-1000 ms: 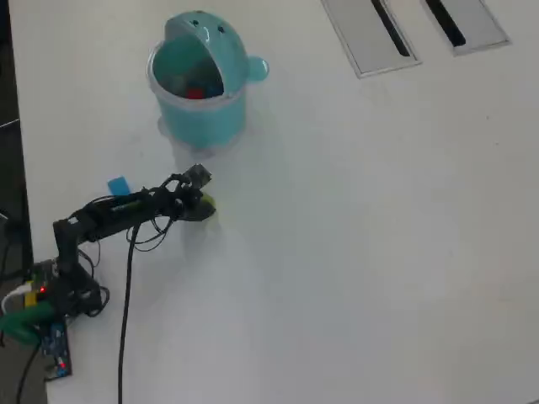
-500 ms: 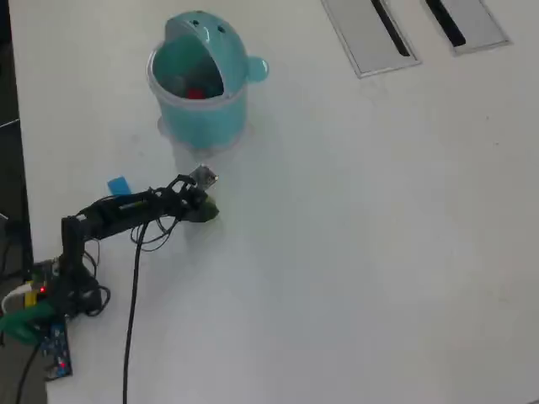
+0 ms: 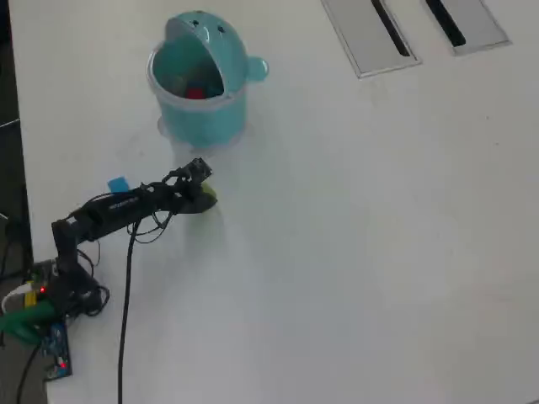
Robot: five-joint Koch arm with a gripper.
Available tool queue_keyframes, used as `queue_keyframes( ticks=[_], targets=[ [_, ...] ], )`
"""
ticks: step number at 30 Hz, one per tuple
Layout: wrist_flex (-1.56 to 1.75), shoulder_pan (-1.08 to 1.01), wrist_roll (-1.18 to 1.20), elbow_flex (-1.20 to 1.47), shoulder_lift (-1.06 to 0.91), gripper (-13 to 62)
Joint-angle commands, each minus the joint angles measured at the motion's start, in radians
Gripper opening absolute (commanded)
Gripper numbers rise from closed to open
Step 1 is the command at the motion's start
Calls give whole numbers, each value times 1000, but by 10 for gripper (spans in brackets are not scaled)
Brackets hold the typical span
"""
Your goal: Grasp RGB lego blocks and put them in the bin one by one.
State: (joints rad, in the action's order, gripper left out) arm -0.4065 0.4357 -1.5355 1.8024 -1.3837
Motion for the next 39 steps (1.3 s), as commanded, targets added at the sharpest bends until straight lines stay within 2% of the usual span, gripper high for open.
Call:
queue_keyframes(
  ticks=[1,3,14,17,26,33,34,35,37,39],
  targets=[
    [78,26,23,-75,-92,141],
    [97,46,66,-72,-129,118],
    [130,249,158,-127,-279,99],
    [106,342,209,-324,-279,33],
    [-18,373,221,-627,-225,32],
    [-118,428,222,-973,-54,32],
    [-172,446,222,-1127,34,32],
    [-187,454,221,-1172,61,32],
    [-298,477,215,-1509,276,32],
    [-313,492,209,-1605,368,32]
  ],
)
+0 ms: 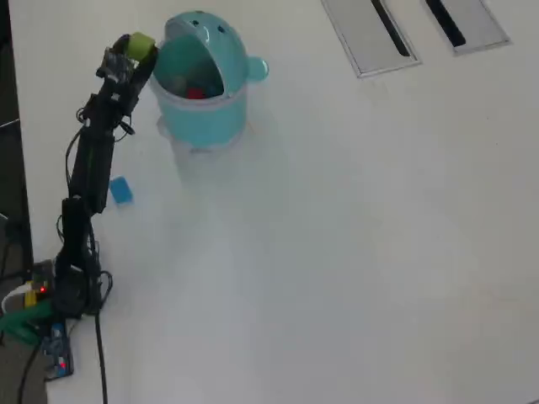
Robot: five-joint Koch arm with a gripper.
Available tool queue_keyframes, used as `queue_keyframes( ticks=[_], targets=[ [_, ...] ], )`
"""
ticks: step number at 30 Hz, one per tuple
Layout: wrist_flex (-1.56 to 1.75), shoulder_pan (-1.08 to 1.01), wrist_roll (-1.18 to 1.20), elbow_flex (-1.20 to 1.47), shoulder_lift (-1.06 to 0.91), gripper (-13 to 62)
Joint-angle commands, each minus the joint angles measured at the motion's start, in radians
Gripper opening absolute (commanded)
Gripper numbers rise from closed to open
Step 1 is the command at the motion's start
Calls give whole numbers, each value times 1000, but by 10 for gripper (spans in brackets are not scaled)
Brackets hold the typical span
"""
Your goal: Grasp RGB lego blocks and put them in the bin one by one.
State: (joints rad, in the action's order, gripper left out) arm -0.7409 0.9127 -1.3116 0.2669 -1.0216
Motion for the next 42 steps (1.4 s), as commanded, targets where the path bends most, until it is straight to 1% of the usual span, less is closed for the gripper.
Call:
queue_keyframes(
  ticks=[1,9,15,18,20,23,26,27,28,30,34,36,41,42],
  targets=[
    [25,17,-15,-69,14,32],
    [71,18,-18,-94,117,32],
    [141,-25,-20,-101,181,33],
    [149,-48,-20,-181,261,33],
    [164,-49,-20,-189,278,33],
    [158,-52,-55,-189,290,84],
    [140,-69,-141,-190,290,160],
    [118,-77,-195,-189,288,207],
    [101,-84,-219,-190,288,237],
    [101,-97,-224,-192,288,270],
    [95,-114,-261,-196,288,315],
    [81,-117,-267,-196,288,325],
    [-26,-104,-272,-222,275,325],
    [-118,-98,-272,-307,290,325]
  ],
)
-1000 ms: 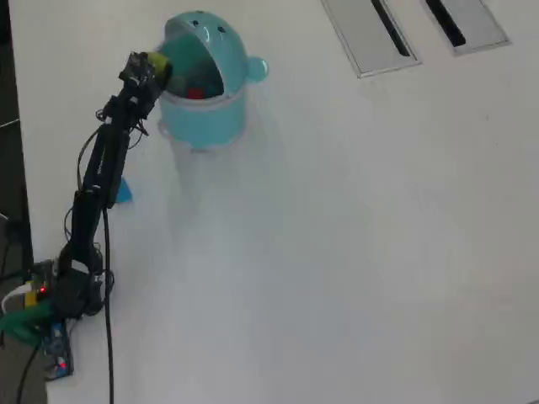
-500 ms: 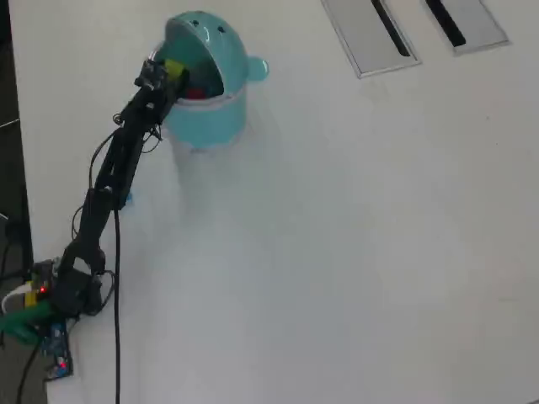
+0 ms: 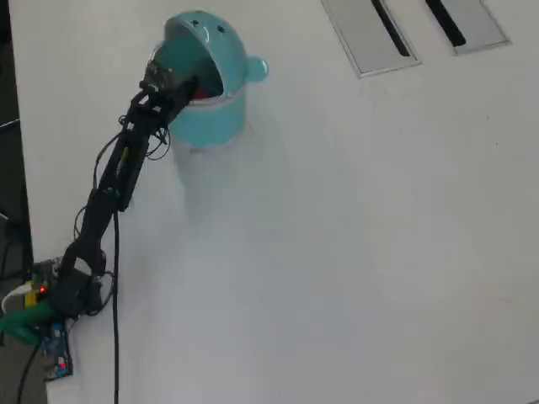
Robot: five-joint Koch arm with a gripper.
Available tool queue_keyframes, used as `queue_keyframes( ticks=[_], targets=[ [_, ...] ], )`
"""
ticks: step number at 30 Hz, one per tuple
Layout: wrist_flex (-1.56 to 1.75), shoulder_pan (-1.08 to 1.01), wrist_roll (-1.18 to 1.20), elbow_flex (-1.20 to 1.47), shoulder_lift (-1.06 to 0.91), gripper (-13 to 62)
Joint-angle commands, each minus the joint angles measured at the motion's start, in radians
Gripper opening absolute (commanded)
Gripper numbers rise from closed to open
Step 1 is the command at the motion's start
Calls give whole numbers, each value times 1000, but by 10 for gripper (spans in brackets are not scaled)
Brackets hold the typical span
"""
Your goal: Grasp RGB lego blocks and put them in the bin one by one.
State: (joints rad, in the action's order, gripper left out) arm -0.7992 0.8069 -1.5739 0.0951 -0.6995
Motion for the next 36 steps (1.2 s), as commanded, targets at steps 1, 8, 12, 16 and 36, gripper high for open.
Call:
queue_keyframes(
  ticks=[1,8,12,16,36],
  targets=[
    [-104,12,-9,-186,-12,325],
    [-296,52,-6,-301,3,325],
    [-359,86,-6,-301,-26,325],
    [-442,126,0,-301,-66,323],
    [-779,253,0,-296,-173,322]
  ],
)
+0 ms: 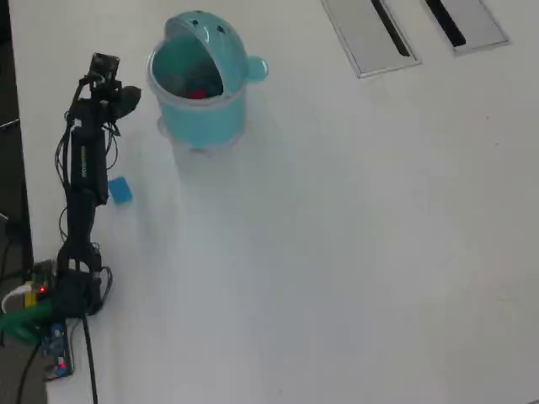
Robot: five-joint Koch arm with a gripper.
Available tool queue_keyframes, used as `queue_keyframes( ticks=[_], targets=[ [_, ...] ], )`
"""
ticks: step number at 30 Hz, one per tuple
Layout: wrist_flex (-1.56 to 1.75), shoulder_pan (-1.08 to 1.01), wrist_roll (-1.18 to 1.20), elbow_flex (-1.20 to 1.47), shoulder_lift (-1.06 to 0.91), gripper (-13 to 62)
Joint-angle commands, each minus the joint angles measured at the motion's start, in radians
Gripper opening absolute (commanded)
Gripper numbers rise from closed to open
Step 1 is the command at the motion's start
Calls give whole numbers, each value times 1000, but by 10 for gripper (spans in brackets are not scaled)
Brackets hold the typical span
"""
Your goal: Grasp RGB lego blocks and put them in the bin one by one.
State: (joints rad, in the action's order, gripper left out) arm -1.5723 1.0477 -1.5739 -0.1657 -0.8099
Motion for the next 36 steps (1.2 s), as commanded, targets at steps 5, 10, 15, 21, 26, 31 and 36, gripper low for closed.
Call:
queue_keyframes(
  ticks=[5,10,15,21,26,31,36],
  targets=[
    [-5,35,0,-37,-57,322],
    [-6,64,0,-25,-69,322],
    [-12,121,0,-2,-71,322],
    [-15,189,-3,91,-114,323],
    [-8,221,-8,261,-196,325],
    [11,267,-15,368,-227,325],
    [55,287,-94,466,-244,325]
  ],
)
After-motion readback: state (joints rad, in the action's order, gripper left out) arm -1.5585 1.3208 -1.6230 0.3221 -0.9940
